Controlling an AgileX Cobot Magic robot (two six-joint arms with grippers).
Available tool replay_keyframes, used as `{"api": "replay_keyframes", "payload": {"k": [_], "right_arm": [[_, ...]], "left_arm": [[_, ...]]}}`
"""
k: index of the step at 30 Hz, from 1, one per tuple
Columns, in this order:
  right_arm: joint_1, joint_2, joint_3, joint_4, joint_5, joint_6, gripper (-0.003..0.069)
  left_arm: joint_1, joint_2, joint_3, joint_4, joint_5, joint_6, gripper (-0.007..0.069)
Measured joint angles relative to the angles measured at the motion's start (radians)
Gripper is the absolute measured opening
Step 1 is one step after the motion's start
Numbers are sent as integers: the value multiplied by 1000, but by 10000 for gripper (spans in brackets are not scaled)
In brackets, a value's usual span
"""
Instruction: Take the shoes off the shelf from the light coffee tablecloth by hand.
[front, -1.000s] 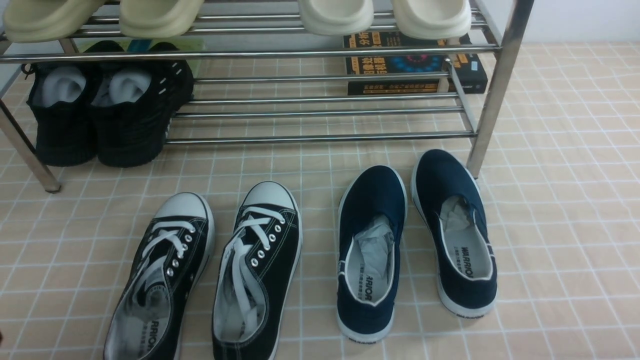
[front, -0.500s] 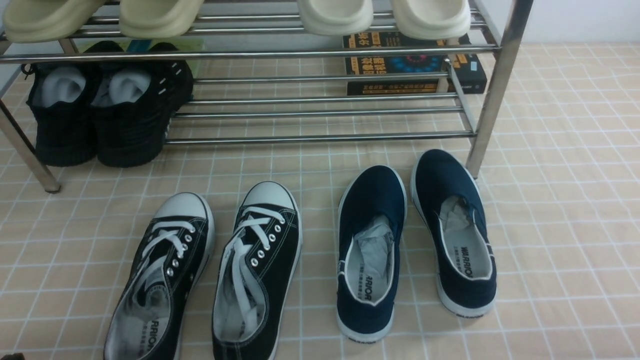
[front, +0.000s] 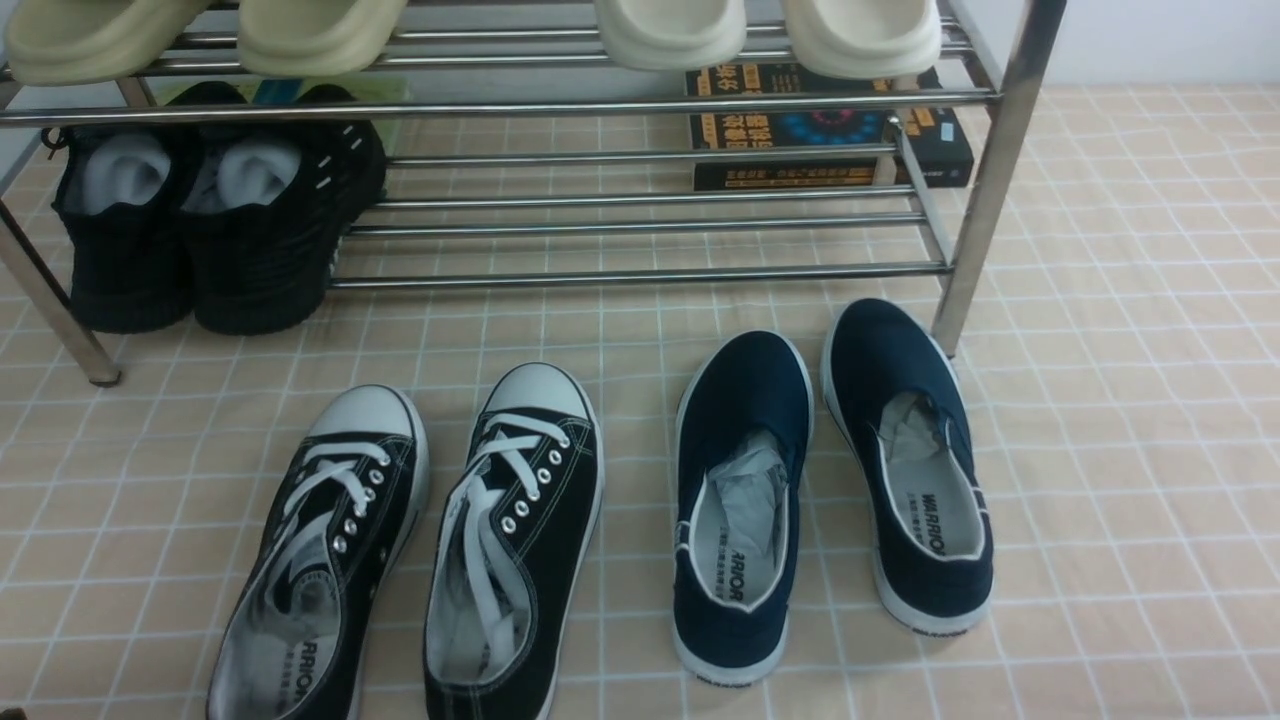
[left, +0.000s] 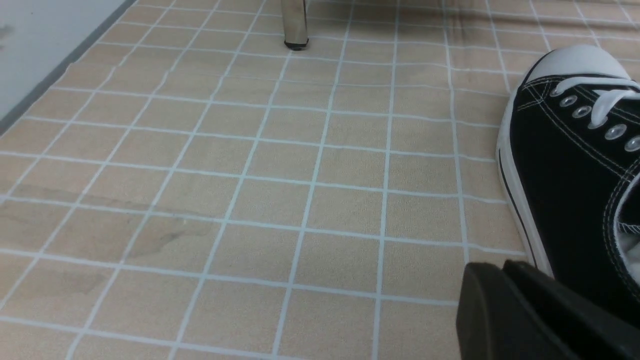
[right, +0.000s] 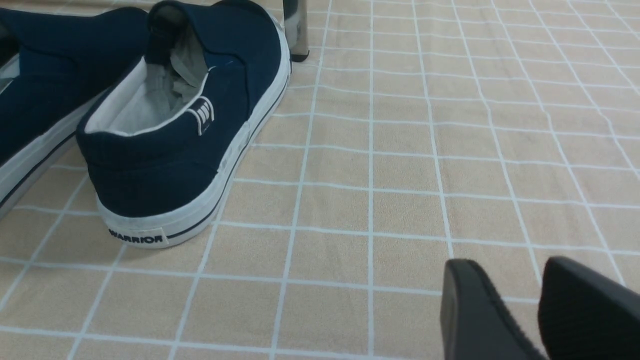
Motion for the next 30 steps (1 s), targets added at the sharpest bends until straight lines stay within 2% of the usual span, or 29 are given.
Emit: {"api": "replay_keyframes", "payload": {"k": [9, 15, 30], "right_arm": [[0, 0, 0, 0, 0, 0, 231], [0, 0, 0, 0, 0, 0, 237], [0, 0, 0, 0, 0, 0, 239]], "left_arm": [[0, 0, 0, 0, 0, 0, 71], [-56, 0, 0, 12, 0, 0, 76], [-59, 0, 0, 13, 0, 0, 85]]}}
